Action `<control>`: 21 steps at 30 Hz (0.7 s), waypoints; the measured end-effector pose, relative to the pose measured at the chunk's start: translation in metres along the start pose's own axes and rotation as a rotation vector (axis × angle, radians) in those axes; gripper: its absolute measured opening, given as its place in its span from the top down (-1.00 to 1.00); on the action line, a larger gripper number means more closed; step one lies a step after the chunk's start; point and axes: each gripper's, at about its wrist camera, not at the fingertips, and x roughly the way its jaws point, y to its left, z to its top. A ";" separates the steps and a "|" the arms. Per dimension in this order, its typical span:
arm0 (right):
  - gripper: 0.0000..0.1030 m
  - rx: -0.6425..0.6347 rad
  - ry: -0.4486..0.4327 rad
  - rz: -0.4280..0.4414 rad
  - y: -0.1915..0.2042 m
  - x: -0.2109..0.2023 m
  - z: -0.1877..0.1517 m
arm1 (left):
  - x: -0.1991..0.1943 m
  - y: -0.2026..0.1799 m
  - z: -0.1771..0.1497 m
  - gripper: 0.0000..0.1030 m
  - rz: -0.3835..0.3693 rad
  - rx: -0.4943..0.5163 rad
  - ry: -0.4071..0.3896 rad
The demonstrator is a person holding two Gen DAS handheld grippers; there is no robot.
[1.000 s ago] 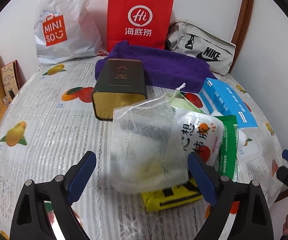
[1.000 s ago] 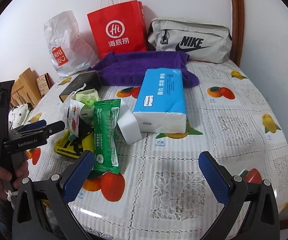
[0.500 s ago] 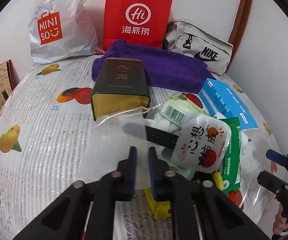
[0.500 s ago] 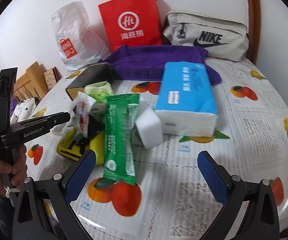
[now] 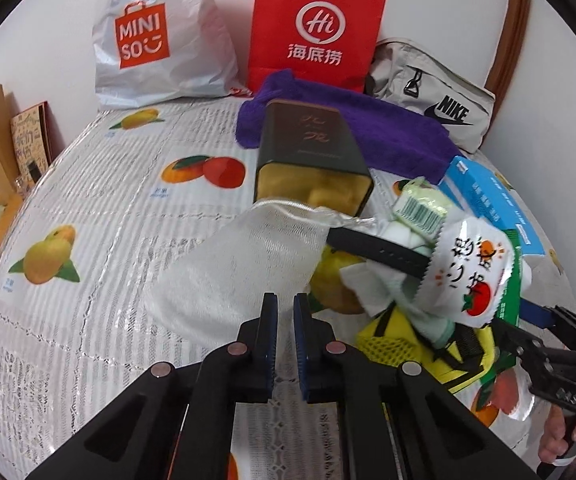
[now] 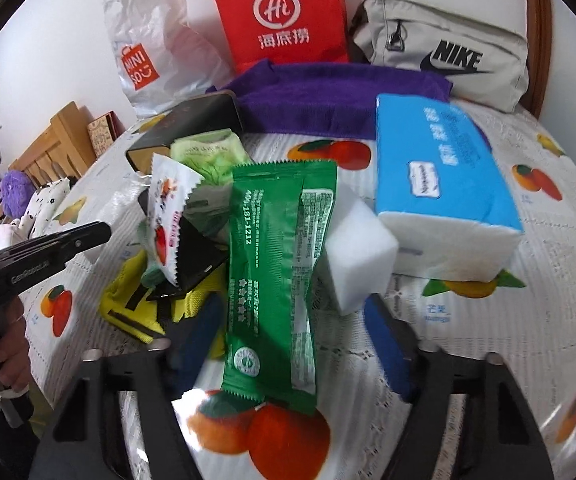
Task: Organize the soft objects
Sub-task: 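Grasp the white mesh bag with left tool while right tool grasps green packet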
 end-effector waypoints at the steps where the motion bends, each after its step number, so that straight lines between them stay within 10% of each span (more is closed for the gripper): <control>1: -0.13 0.006 0.006 0.009 0.000 0.004 0.000 | 0.002 0.001 -0.001 0.83 -0.003 -0.004 0.004; 4: 0.35 0.004 -0.003 0.013 0.000 0.005 -0.001 | 0.008 0.002 -0.001 0.83 -0.009 -0.017 0.015; 9: 0.49 -0.003 0.005 0.021 -0.005 -0.007 -0.004 | 0.012 0.001 -0.001 0.81 0.008 -0.007 0.013; 14: 0.83 -0.028 0.003 0.058 -0.004 -0.024 -0.013 | 0.019 0.002 0.005 0.31 0.039 0.001 0.017; 16: 0.83 -0.037 -0.003 0.062 -0.005 -0.030 -0.016 | 0.022 0.001 0.009 -0.32 0.074 0.011 0.015; 21: 0.83 -0.020 0.000 0.061 -0.015 -0.031 -0.022 | 0.034 0.001 0.015 -0.36 0.184 0.052 0.022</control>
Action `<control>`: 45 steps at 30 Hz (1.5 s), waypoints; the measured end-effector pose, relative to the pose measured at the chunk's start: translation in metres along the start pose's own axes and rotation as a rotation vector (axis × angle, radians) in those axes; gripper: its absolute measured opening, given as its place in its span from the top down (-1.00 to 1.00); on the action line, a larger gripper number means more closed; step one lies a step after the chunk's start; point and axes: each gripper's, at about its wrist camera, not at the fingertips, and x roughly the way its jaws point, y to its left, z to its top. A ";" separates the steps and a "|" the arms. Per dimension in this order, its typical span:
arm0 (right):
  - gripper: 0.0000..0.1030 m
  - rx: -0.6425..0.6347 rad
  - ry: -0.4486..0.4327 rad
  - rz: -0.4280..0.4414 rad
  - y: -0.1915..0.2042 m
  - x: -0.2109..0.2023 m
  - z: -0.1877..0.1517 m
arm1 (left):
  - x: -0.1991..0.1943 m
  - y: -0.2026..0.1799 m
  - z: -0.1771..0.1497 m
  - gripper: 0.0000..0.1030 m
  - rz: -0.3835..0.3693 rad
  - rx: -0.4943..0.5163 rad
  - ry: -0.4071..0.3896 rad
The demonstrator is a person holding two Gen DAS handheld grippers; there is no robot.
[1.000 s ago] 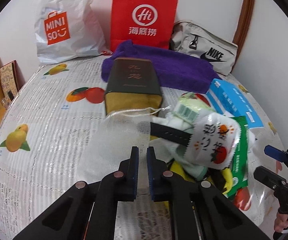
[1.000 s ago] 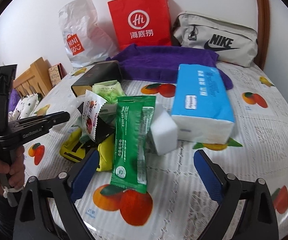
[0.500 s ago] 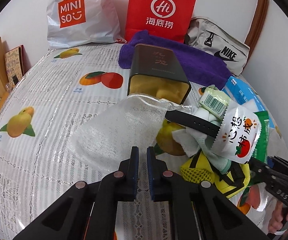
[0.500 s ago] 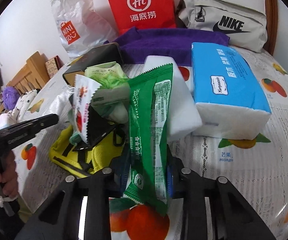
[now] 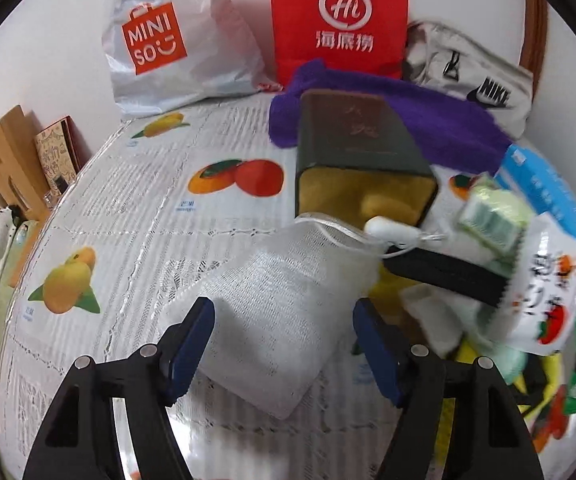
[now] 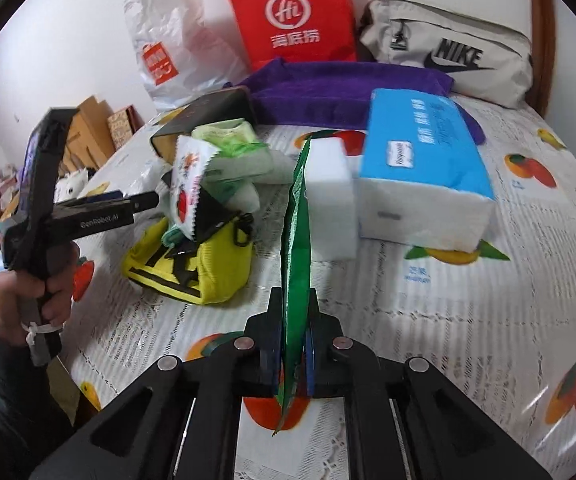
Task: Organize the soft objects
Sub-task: 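Grasp the white mesh bag with left tool while right tool grasps green packet, then place mesh bag on purple towel with left tool while right tool places green packet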
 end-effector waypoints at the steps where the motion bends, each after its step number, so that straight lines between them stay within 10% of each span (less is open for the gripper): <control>1: 0.83 0.005 0.004 0.009 -0.002 0.000 0.000 | 0.004 0.001 0.000 -0.36 0.002 0.001 0.009; 3: 0.83 0.010 0.001 0.010 -0.005 -0.003 -0.001 | 0.004 0.003 0.001 -0.28 -0.014 -0.002 0.000; 9: 0.83 -0.008 -0.021 0.028 -0.005 -0.022 -0.004 | 0.000 0.005 0.001 0.85 -0.067 0.015 -0.013; 27: 0.84 0.093 -0.009 -0.140 -0.056 -0.050 -0.016 | -0.052 -0.002 -0.001 0.89 -0.156 -0.029 -0.037; 45: 0.84 0.029 -0.105 -0.137 -0.049 -0.074 0.057 | -0.088 -0.023 0.053 0.89 -0.168 -0.005 -0.091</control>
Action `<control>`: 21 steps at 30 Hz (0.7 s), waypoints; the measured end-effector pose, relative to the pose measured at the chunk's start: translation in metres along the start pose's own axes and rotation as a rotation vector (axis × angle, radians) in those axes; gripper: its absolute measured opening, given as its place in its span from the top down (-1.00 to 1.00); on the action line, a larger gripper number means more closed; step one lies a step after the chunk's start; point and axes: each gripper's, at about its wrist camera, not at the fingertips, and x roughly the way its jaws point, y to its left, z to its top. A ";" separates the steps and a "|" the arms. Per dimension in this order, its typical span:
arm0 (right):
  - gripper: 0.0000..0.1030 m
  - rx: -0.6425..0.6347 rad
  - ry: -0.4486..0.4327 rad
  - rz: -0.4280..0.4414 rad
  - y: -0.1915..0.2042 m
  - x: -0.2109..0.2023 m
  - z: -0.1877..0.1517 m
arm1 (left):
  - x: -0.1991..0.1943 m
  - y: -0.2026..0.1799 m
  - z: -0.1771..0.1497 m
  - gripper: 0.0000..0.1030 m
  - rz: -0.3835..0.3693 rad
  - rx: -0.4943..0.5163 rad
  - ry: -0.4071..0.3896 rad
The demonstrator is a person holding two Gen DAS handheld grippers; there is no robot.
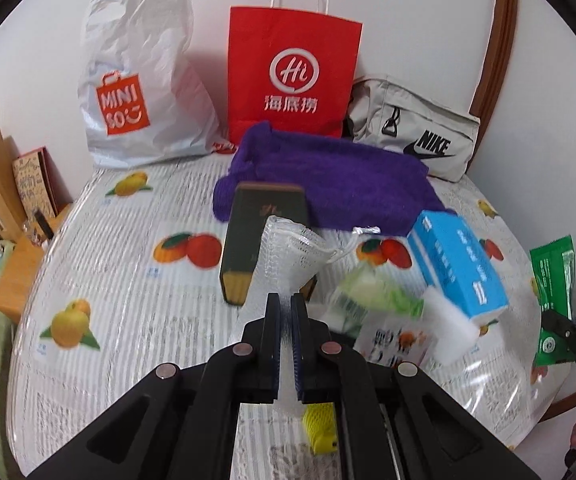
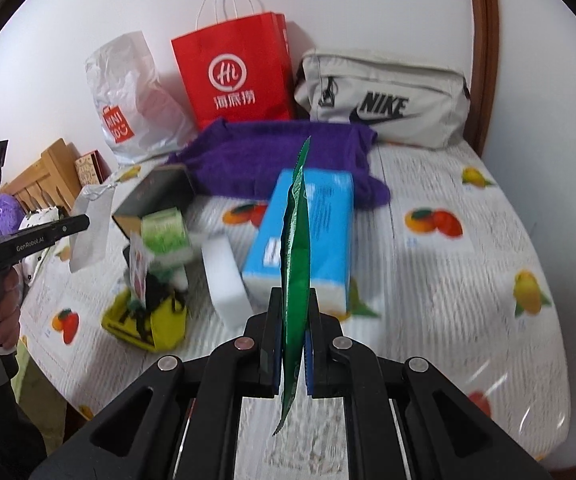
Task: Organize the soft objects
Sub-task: 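Place mesh bag on purple towel with left tool while right tool places green packet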
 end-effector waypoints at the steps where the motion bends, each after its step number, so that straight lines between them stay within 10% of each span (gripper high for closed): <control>1: 0.84 -0.004 -0.005 0.000 0.000 0.001 0.006 | 0.000 0.000 0.004 0.89 0.004 0.003 -0.002; 21: 0.84 -0.056 -0.022 0.014 0.009 0.077 0.125 | 0.050 0.009 0.108 0.89 -0.005 0.002 -0.017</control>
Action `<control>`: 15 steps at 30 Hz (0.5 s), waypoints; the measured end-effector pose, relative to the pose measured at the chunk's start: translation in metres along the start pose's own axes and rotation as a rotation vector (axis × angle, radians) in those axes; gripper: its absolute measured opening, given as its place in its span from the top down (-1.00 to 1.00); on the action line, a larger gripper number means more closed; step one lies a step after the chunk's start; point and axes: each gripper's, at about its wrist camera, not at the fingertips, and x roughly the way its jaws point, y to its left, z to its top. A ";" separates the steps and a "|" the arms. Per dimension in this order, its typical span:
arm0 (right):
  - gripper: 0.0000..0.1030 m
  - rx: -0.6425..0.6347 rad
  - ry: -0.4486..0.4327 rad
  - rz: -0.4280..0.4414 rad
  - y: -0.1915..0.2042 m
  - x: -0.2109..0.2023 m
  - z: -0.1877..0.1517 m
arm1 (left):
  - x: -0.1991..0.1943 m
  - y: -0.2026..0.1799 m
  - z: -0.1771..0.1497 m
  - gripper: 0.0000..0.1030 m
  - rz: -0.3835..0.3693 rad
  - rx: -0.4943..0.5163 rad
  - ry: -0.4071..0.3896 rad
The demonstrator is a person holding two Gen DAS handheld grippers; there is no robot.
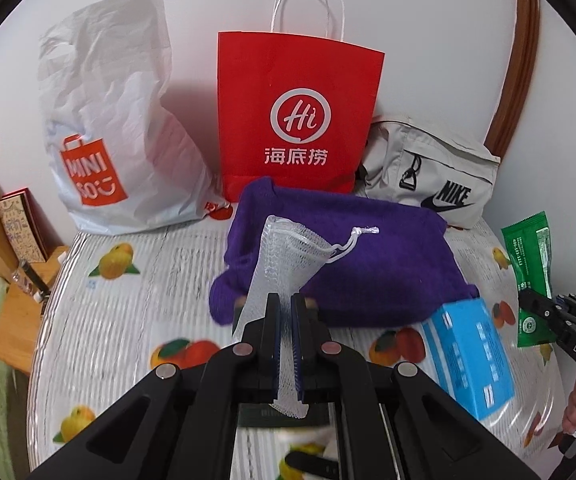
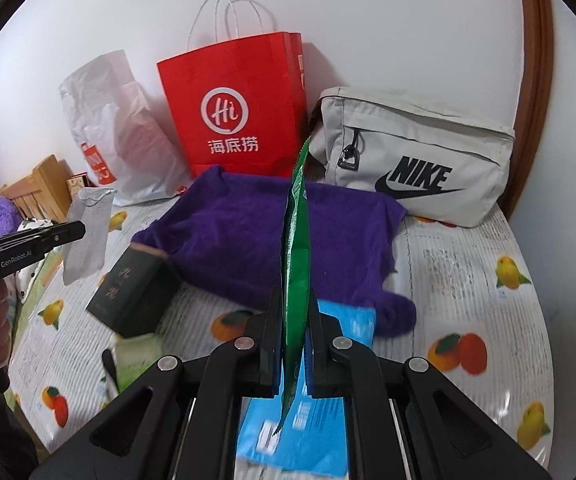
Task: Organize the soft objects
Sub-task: 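Place mesh bag on purple towel with left tool while right tool places green packet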
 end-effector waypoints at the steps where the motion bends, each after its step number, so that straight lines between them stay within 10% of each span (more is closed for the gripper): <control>1: 0.84 -0.001 0.003 -0.002 -0.001 0.006 0.004 | 0.005 0.000 0.005 0.89 -0.003 0.001 0.003; 15: 0.84 0.016 0.070 -0.019 -0.024 0.079 0.043 | 0.083 -0.004 0.052 0.89 -0.030 0.010 0.070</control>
